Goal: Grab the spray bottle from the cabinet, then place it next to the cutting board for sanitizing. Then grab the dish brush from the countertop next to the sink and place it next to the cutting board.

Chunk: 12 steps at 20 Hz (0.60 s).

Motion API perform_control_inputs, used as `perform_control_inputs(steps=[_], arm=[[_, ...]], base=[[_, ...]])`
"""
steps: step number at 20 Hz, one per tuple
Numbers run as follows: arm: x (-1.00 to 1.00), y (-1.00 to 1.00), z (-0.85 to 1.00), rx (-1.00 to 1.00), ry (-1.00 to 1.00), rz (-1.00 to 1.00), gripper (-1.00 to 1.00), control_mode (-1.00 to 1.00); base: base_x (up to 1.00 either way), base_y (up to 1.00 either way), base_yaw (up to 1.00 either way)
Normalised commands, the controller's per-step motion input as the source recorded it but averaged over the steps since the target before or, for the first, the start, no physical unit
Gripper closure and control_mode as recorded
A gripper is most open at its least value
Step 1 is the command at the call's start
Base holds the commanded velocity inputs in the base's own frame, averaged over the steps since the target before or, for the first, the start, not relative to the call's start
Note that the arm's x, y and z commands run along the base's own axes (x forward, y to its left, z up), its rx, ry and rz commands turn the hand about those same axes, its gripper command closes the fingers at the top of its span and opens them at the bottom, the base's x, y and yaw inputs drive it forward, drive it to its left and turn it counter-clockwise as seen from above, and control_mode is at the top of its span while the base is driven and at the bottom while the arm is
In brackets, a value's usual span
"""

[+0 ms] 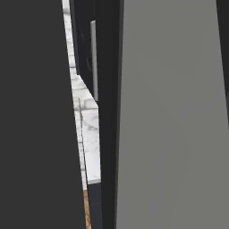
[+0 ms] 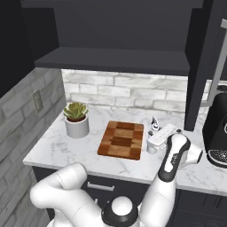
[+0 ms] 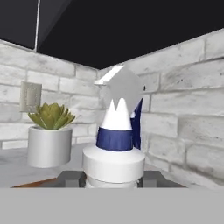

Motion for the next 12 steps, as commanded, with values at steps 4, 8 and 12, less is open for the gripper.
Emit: perform_control_inputs(steps=[4,8,12], arm=[[-0.03,0.00,-0.08,0.00,-0.05,0.00,-1.00,-1.00],[0.16,0.02,-0.04,0.00,0.00,0.00,-1.00,-1.00],[0.03,0.00,0.00,0.00,0.00,0.00,-1.00,-1.00]], base=[[0.00,0.00,0.00],[0.00,0.00,0.00],[0.00,0.00,0.00]])
